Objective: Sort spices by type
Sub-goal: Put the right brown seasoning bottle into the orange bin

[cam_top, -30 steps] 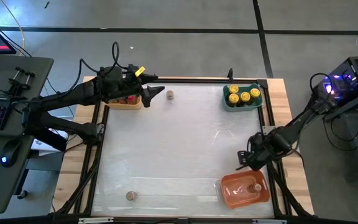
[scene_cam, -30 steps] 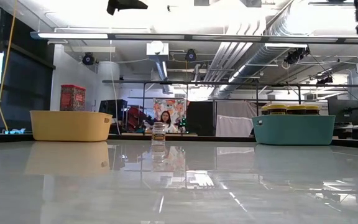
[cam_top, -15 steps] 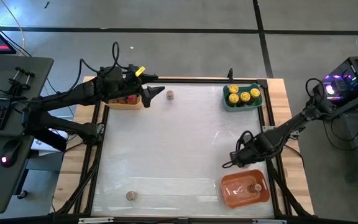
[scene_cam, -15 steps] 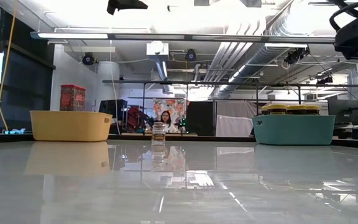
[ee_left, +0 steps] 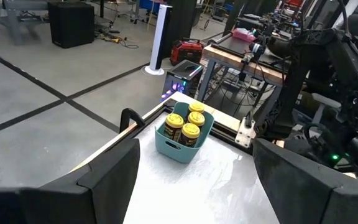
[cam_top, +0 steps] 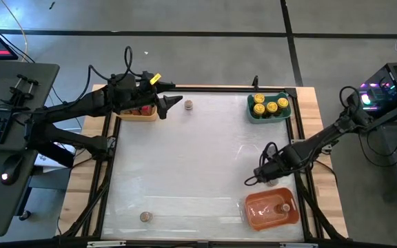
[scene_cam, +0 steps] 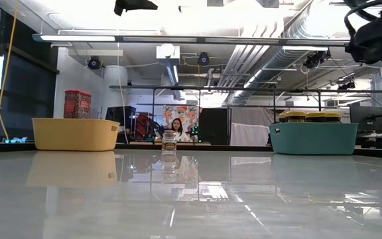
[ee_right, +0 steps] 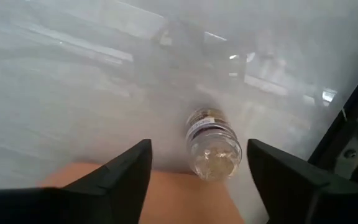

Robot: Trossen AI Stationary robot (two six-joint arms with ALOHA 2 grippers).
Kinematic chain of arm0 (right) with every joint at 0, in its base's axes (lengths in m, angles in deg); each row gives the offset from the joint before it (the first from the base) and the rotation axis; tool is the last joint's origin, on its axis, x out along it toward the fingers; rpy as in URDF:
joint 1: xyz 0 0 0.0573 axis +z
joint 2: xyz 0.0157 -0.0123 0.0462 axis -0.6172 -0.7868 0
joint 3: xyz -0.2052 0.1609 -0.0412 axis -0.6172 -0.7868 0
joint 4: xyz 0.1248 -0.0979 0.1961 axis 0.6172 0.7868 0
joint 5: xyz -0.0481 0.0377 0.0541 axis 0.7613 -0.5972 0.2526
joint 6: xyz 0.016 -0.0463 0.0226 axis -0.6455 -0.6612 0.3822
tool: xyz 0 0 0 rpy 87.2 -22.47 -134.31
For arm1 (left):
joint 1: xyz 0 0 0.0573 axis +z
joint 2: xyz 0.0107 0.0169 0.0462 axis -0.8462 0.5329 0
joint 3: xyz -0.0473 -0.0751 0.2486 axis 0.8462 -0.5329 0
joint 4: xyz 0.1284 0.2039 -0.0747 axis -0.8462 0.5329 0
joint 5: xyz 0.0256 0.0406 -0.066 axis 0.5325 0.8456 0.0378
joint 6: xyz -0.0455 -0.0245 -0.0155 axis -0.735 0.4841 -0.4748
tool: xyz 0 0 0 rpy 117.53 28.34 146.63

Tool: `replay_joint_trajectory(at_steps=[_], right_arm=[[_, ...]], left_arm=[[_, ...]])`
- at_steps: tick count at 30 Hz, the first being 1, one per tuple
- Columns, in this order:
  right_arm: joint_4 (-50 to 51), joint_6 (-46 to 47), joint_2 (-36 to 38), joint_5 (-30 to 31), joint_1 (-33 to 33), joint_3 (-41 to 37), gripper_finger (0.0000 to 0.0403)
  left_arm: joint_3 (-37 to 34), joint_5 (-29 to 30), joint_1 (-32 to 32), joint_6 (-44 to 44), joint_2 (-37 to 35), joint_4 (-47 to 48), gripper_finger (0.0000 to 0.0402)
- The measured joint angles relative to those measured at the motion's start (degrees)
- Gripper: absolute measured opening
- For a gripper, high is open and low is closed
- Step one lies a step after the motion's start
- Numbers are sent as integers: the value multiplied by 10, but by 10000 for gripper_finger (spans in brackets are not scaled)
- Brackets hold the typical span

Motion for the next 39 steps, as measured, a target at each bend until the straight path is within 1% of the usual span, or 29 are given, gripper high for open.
replay_joint_trajectory(at_steps=[4,6,7,10,14,17,20,22,26,28,30,33,35,37,39], right_arm=[[0,-28,0,-15,-14,0,303],[-2,-26,0,-18,-16,0,315],[-7,-20,0,-32,-17,0,317],[-34,14,0,-76,-18,0,319],[-44,15,0,-64,-18,0,319],[-30,-32,3,-66,-20,0,319],[-2,-93,21,-103,-27,0,319],[23,-102,38,-116,-27,0,319],[65,-126,82,-119,-27,0,319],[84,-137,105,-109,-27,-1,319],[81,-137,131,-101,-27,-23,319],[28,-113,173,-104,-27,-81,319],[-25,-70,198,-112,-27,-114,319],[-86,-39,216,-117,-27,-136,319],[-117,-23,222,-116,-25,-144,319]], left_arm=[[0,0,0,0,0,0,301],[0,-2,0,0,0,0,301],[0,-2,0,0,0,1,301],[0,-2,0,0,0,2,301],[0,-2,0,0,0,2,301],[0,-2,0,5,0,2,301],[0,-2,0,13,0,2,301],[0,-2,0,13,0,3,301],[0,-2,0,-5,0,3,301],[0,-2,0,-6,0,3,301],[0,-2,0,-6,0,3,301],[0,1,0,-13,0,1,301],[0,4,0,-17,0,-2,301],[0,4,0,-17,0,-2,301],[0,5,0,-17,0,-2,301]])
